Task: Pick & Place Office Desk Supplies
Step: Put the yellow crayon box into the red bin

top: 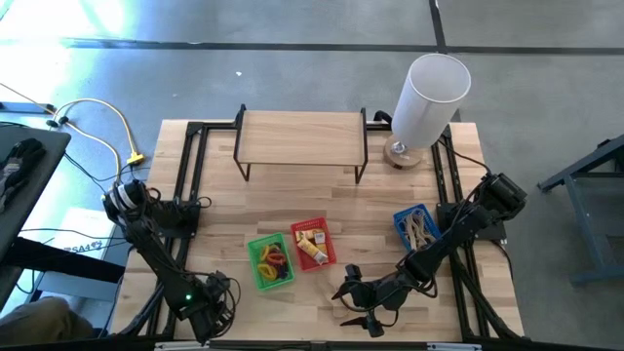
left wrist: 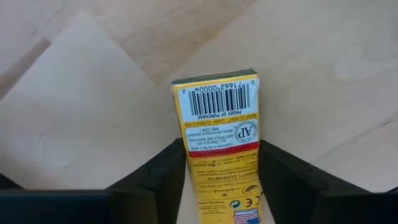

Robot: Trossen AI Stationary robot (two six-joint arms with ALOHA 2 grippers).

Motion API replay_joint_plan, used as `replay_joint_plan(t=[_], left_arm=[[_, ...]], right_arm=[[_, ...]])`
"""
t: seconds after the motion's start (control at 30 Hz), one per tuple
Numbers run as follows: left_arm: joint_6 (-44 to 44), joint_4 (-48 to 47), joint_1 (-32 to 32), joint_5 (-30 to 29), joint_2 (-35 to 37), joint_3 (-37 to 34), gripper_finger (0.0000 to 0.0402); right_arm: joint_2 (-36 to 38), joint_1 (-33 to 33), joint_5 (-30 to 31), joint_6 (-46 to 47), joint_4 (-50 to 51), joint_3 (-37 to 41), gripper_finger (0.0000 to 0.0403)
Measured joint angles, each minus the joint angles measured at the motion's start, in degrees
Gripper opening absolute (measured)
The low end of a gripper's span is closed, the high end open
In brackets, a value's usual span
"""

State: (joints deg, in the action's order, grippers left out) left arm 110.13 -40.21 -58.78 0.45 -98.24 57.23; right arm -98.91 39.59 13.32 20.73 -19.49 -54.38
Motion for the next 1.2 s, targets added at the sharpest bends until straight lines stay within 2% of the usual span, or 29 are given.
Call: replay_joint_plan(t=[0.07,0.13,0.33,0.53,0.63,0.77,0.9,1.03,1.2], left_arm=[[-0.64,0.06,-0.13,-1.3,0.49,-0.07,0.0159],[-1.01,0.69,-0.75,-5.01,1.22,-0.12,0.0149],[-5.46,4.54,-1.38,-15.34,5.3,-0.15,0.016],[-19.42,15.97,-1.28,-26.28,9.59,-0.15,0.0162],[-28.25,22.37,-0.07,-29.1,10.36,-0.13,0.0162],[-39.77,30.53,3.39,-28.75,10.36,-0.11,0.0162],[-50.23,35.88,9.04,-25.08,10.36,-0.07,0.0162],[-60.87,42.35,17.16,-19.19,10.36,-0.04,0.0162],[-69.72,47.28,27.35,-14.11,10.36,-0.04,0.0163]], right_arm=[[0.0,0.01,0.0,0.0,0.0,-0.01,0.0311],[0.0,0.01,0.02,0.0,0.0,0.01,0.0311],[0.0,0.01,0.02,0.0,-0.01,0.01,0.0311],[0.0,0.01,0.15,0.0,-0.02,0.0,0.0311],[0.0,0.0,0.16,0.0,-0.02,0.01,0.0311],[0.0,0.01,0.15,0.0,-0.35,-0.01,0.0311],[0.0,0.01,0.07,0.0,-0.87,-0.01,0.0311],[0.0,-0.01,0.07,0.0,-0.9,0.0,0.0311],[0.0,0.01,-0.01,0.0,-0.9,0.01,0.0311]])
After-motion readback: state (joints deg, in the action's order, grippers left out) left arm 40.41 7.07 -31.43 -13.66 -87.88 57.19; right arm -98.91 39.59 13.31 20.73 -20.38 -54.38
